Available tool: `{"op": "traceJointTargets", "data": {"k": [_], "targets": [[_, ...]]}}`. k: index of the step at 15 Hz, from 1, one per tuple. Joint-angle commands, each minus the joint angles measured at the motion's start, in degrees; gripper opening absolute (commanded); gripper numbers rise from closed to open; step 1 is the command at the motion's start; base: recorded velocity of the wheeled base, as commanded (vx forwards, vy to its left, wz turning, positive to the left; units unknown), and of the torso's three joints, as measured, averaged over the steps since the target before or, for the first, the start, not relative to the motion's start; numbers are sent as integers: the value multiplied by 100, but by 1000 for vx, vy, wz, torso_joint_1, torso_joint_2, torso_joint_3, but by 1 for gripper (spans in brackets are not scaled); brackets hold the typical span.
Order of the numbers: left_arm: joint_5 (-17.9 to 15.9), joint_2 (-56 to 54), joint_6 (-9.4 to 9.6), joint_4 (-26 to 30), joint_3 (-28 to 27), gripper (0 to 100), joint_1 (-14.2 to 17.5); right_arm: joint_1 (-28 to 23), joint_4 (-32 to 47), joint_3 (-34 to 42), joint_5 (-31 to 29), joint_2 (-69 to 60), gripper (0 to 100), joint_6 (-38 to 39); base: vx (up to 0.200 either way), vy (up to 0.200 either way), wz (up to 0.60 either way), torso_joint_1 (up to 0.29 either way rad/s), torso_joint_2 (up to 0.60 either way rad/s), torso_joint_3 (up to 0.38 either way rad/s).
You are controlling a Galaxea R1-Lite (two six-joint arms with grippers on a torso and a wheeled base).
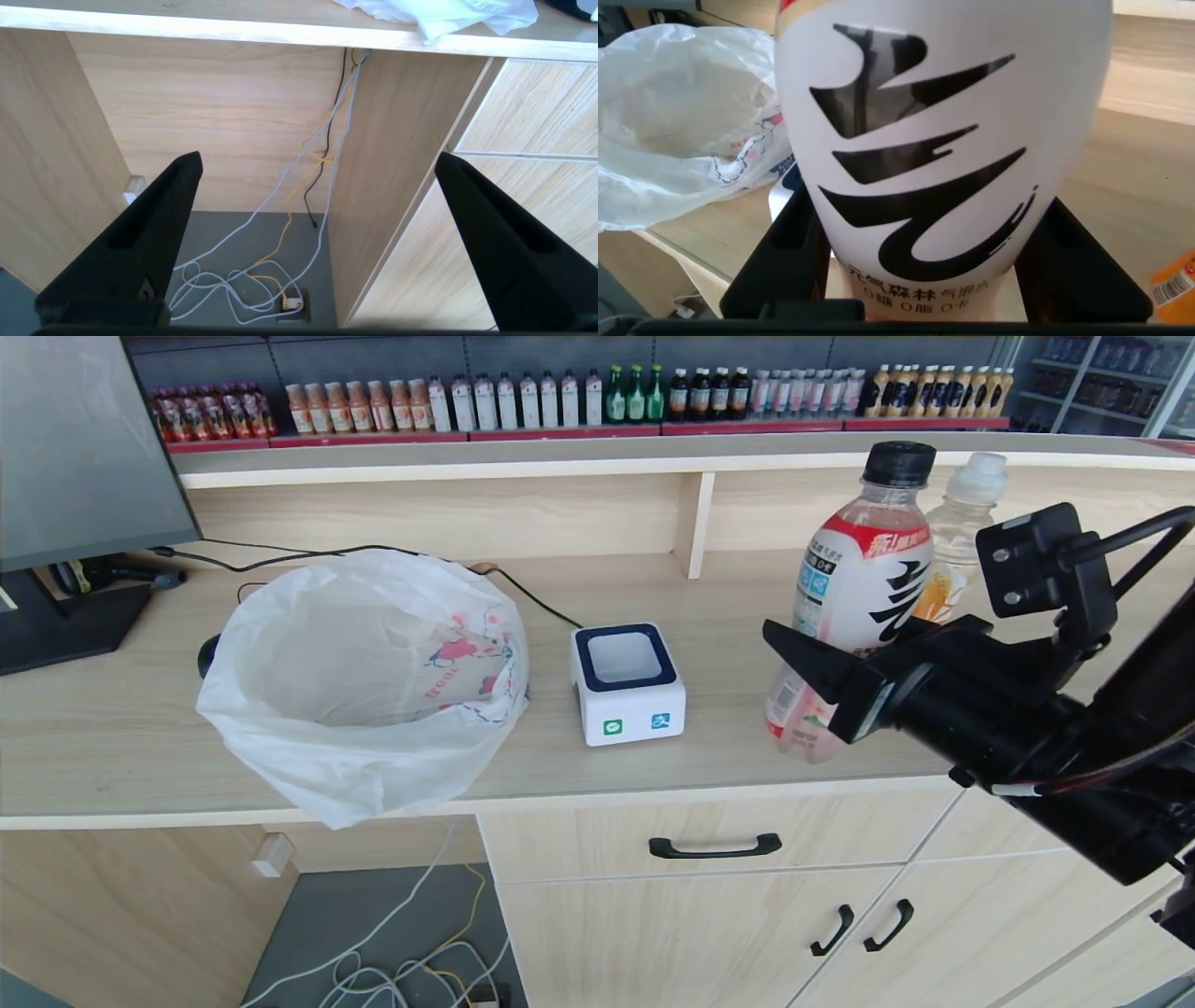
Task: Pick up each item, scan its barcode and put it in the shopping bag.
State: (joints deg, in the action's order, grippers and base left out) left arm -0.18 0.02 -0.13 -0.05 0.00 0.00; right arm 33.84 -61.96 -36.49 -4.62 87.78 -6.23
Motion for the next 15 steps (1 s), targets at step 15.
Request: {"op": "traceJointTargets", "data": {"k": [15], "targets": [[1,-2,-4,5,0,100,0,-238,-17,-87,-74,-60,0,517,0,67,0,-1,1,0]]}}
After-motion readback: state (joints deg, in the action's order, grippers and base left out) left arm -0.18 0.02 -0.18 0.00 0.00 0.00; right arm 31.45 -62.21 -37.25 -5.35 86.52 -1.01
